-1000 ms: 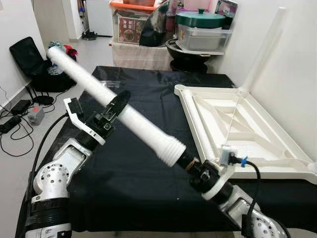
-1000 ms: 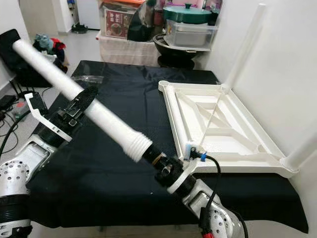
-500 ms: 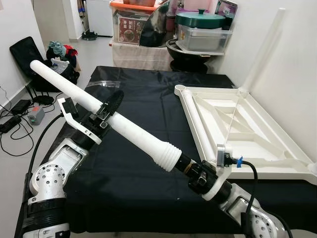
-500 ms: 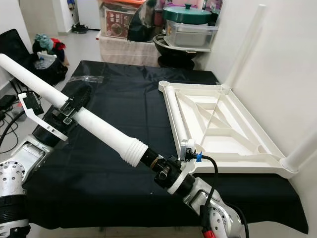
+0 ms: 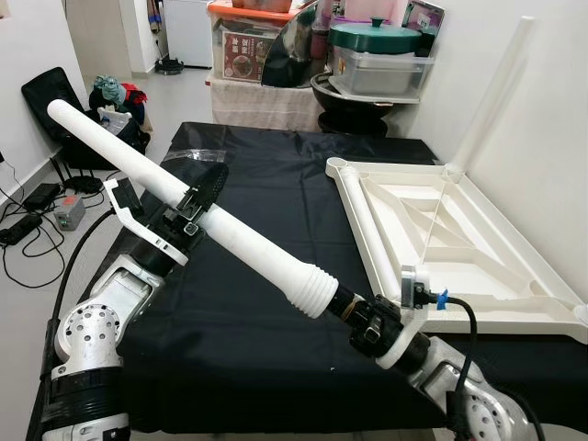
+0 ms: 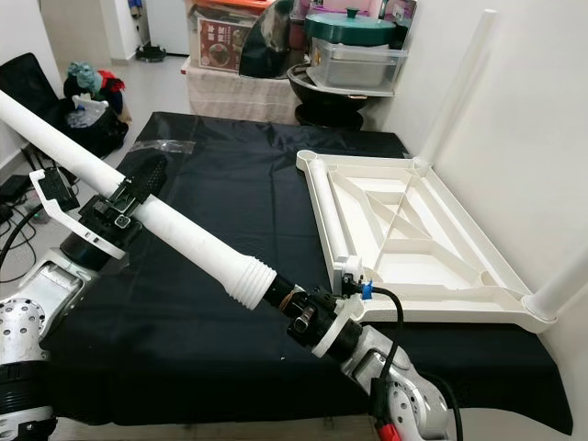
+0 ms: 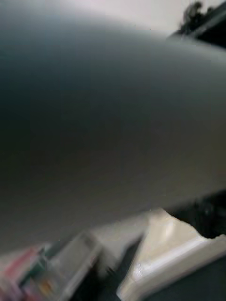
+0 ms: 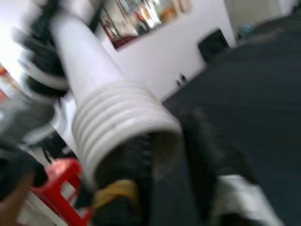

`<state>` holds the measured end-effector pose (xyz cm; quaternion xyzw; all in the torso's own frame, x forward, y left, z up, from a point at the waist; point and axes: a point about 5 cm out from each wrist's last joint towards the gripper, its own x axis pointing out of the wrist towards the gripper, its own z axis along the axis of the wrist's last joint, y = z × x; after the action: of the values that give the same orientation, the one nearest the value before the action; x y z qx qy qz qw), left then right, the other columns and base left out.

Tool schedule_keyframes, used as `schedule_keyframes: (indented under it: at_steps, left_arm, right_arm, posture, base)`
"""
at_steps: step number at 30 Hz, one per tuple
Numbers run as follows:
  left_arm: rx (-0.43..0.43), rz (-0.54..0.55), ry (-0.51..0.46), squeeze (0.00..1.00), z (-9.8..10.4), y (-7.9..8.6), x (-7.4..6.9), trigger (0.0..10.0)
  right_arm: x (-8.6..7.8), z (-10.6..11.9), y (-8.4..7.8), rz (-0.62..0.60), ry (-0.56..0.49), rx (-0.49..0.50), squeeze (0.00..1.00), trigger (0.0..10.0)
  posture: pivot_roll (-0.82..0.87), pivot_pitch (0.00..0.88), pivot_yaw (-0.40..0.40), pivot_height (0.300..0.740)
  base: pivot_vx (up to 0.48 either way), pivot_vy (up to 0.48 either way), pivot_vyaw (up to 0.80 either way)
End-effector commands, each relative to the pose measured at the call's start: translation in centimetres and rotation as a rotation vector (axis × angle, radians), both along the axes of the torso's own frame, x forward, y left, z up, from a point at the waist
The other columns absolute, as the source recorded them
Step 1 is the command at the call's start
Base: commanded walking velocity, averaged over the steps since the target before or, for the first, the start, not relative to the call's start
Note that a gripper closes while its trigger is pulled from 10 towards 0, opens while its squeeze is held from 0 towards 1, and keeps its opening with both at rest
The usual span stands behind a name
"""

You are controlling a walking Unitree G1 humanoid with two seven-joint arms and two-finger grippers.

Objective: Building children table

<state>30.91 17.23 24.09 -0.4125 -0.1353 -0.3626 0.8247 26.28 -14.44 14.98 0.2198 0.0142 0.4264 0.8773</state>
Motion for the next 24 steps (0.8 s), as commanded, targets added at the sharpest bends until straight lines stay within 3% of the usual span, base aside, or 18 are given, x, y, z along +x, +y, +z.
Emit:
schedule_keyframes:
  at_steps: [1, 9, 11, 14, 15, 17, 18, 20, 21, 22, 23, 24]
  left_arm:
    - [0.041, 0.015, 0.019, 0.00, -0.4, 0.1, 0.0, 0.0]
    - [0.045, 0.011, 0.017, 0.00, -0.1, 0.0, 0.1, 0.0]
    - [0.048, 0.017, 0.010, 0.00, 0.3, 0.3, 0.3, 0.0]
    - [0.048, 0.019, 0.006, 0.00, 0.4, 0.4, 0.4, 0.0]
    - [0.053, 0.020, -0.002, 0.00, 0.6, 0.4, 0.4, 0.0]
    - [0.053, 0.020, -0.002, 0.00, 0.6, 0.4, 0.4, 0.0]
    - [0.079, 0.016, -0.017, 0.00, 0.9, 0.3, 0.4, 0.0]
    - [0.079, 0.016, -0.017, 0.00, 0.9, 0.3, 0.4, 0.0]
    - [0.098, 0.011, -0.021, 0.00, 0.8, 0.2, 0.4, 0.0]
    - [0.139, -0.005, -0.022, 0.00, 0.7, -0.1, 0.4, 0.0]
    - [0.139, -0.005, -0.022, 0.00, 0.7, -0.1, 0.4, 0.0]
    - [0.249, -0.051, -0.028, 0.00, 0.3, -0.9, 0.6, 0.0]
  right_arm:
    - [0.1, 0.6, -0.1, -0.001, -0.034, -0.004, 1.00, 10.0]
    - [-0.6, 0.8, -0.8, 0.115, -0.049, -0.075, 1.00, 10.0]
    - [-1.0, 0.6, -2.2, 0.154, -0.049, -0.173, 1.00, 10.0]
    - [-1.0, 0.4, -2.8, 0.160, -0.050, -0.231, 1.00, 10.0]
    - [-0.8, -0.4, -3.9, 0.131, -0.052, -0.356, 1.00, 10.0]
    - [-0.8, -0.4, -3.9, 0.131, -0.052, -0.356, 1.00, 10.0]
    - [-0.1, -1.6, -6.2, 0.079, -0.082, -0.649, 1.00, 10.0]
    - [-0.1, -1.6, -6.2, 0.079, -0.082, -0.649, 1.00, 10.0]
    - [0.1, -1.4, -6.9, 0.067, -0.102, -0.711, 1.00, 10.0]
    - [0.5, 0.4, -7.1, 0.062, -0.141, -0.682, 1.00, 10.0]
    - [0.5, 0.4, -7.1, 0.062, -0.141, -0.682, 1.00, 10.0]
    - [1.2, 3.8, -6.4, 0.071, -0.223, -0.597, 1.00, 10.0]
  posture:
    - [0.06, 0.000, -0.091, 0.740]
    - [0.06, 0.000, -0.091, 0.740]
    - [0.06, 0.000, -0.091, 0.740]
    - [0.06, 0.000, -0.092, 0.740]
    - [0.05, 0.000, -0.091, 0.740]
    - [0.05, 0.000, -0.091, 0.740]
    - [0.06, 0.000, -0.087, 0.740]
    - [0.06, 0.000, -0.087, 0.740]
    - [0.06, 0.000, -0.086, 0.740]
    - [0.05, 0.000, -0.076, 0.740]
    - [0.05, 0.000, -0.076, 0.740]
    - [0.05, 0.000, -0.071, 0.740]
  base:
    - [0.000, 0.000, 0.00]
    - [0.000, 0.000, 0.00]
    - [0.000, 0.000, 0.00]
    - [0.000, 0.000, 0.00]
    - [0.000, 0.000, 0.00]
    - [0.000, 0.000, 0.00]
    - [0.000, 0.000, 0.00]
    - [0.000, 0.000, 0.00]
    - [0.000, 0.000, 0.00]
    - [0.000, 0.000, 0.00]
    - [0.000, 0.000, 0.00]
    - [0.000, 0.000, 0.00]
